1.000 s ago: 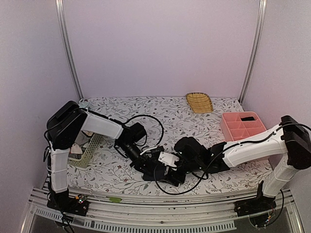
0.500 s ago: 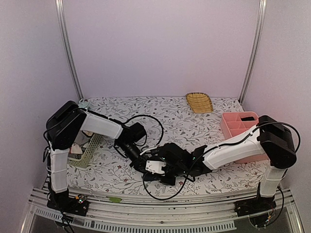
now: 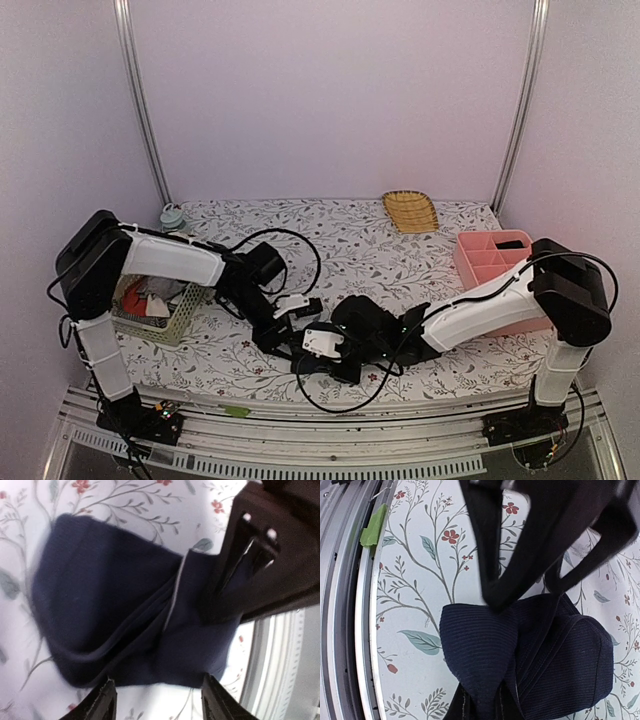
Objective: Roll the underwear
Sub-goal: Roll the underwear at the corner of the board.
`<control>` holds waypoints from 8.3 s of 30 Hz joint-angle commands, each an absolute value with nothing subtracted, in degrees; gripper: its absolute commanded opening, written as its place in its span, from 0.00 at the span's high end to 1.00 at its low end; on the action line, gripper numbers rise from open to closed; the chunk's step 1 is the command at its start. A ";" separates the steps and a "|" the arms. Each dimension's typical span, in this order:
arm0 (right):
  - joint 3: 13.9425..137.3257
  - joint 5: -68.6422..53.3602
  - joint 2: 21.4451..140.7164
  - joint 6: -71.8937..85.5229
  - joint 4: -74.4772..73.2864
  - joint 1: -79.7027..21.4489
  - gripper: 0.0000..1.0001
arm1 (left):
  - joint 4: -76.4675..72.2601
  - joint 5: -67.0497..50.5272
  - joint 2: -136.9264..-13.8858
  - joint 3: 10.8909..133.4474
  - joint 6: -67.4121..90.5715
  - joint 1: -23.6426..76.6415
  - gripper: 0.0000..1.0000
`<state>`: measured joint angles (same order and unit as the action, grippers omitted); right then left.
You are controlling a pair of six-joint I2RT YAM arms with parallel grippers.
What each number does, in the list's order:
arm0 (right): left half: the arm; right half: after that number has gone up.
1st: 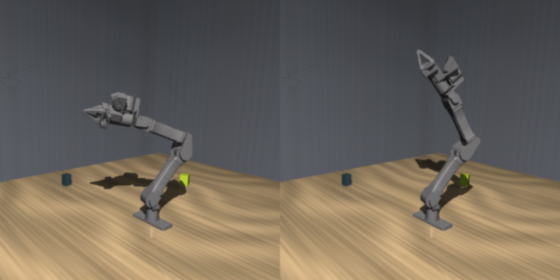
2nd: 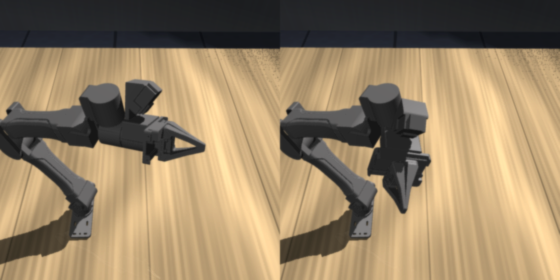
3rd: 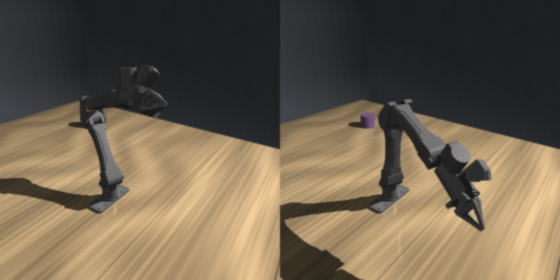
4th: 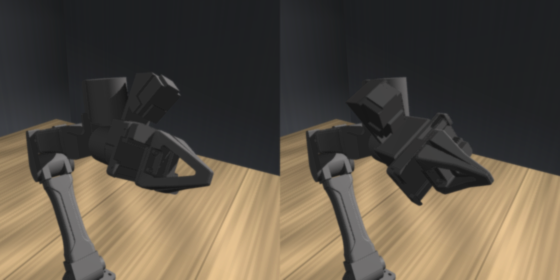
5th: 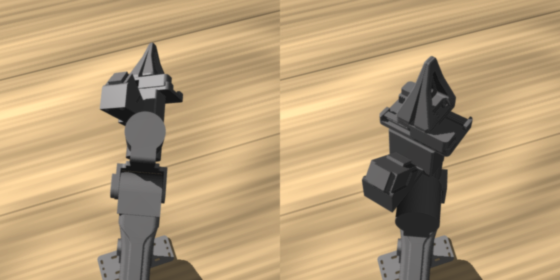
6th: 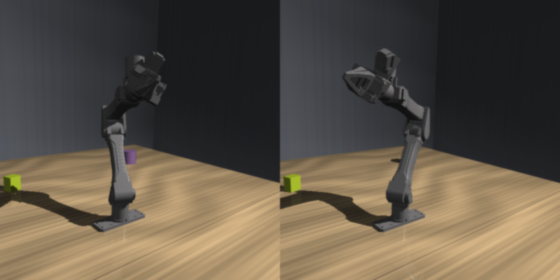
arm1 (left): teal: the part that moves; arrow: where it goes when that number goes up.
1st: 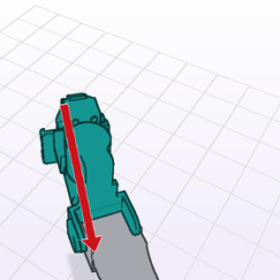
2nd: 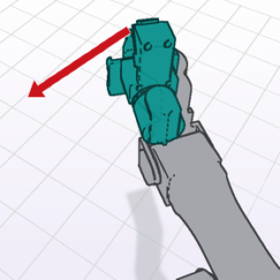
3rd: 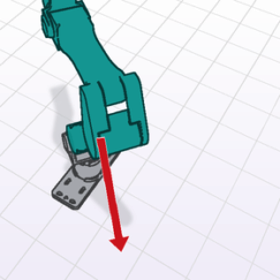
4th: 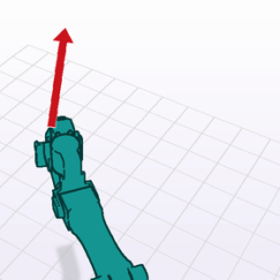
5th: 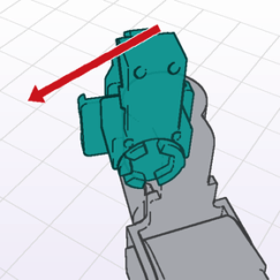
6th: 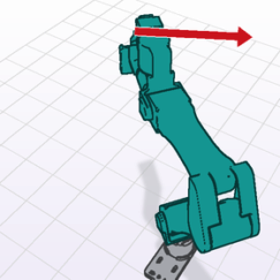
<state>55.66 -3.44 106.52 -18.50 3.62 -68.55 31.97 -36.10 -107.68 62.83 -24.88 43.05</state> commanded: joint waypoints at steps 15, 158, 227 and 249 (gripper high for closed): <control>58.13 -39.39 110.95 -0.18 -0.99 -56.90 1.00 | 0.28 -13.73 -52.10 37.03 -20.84 38.23 0.04; 46.45 -42.80 112.05 21.68 26.02 -47.94 0.96 | 22.64 -30.05 -108.24 58.70 -27.86 47.77 0.87; 37.72 -21.52 77.85 -4.14 4.85 -52.70 0.46 | 36.37 -41.56 -123.31 66.15 -30.65 44.30 0.99; 50.67 -14.26 102.62 -16.66 8.73 -61.72 0.45 | 38.00 -40.67 -125.92 68.41 -31.29 43.43 0.93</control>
<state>48.12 -15.64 99.48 -13.67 8.23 -61.36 31.33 -52.12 -120.55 71.68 -30.68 43.11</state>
